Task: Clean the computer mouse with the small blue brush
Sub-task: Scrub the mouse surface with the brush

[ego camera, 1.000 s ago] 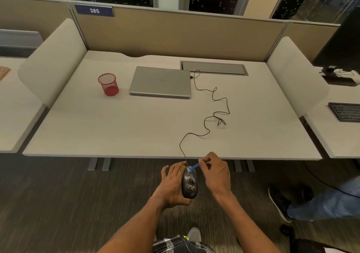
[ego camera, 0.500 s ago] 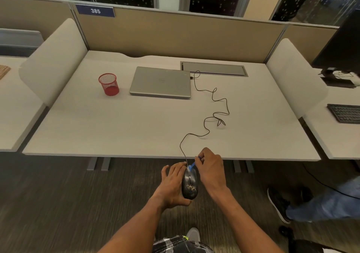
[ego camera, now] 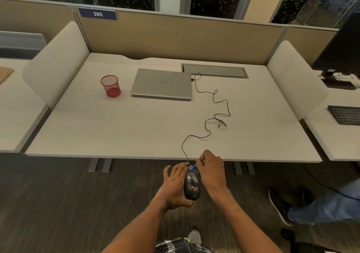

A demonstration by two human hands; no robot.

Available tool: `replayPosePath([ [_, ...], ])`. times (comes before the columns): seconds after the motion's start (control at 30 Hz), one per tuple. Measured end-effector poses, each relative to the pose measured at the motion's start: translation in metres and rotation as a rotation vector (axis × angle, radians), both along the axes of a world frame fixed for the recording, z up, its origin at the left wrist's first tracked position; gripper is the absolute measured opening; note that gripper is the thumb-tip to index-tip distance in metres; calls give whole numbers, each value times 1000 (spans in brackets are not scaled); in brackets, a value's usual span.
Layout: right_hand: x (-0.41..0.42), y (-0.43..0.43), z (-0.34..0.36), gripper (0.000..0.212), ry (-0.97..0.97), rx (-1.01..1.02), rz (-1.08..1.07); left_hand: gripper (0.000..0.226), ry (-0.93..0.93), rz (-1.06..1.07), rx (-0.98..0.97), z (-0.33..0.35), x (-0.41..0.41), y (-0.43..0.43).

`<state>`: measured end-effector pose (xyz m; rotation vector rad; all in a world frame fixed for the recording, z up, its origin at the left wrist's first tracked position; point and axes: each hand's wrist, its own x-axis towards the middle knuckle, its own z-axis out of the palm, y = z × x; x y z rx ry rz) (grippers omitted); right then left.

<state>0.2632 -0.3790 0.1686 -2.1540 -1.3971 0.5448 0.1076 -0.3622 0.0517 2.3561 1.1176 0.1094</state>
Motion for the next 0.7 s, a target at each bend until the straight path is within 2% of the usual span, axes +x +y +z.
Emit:
replayPosePath([
  [0.13,5,-3,2,14,-29,-71,28,126,22,0,-6,-3,-3,-2],
  [0.3,15,-6,-2,16,8,30,-27,126,-11,21,1,-1,-3,-1],
  [0.47,15,-10,-4,12,218,13,-43,125,3,31,-8,1,-4,-1],
  [0.6,21,-13,-9,10,96,72,-62,126,-12,28,-12,4,-4,-1],
  [0.7,19,-13,-11,11,127,67,39,126,-11,27,-23,4,-4,-1],
])
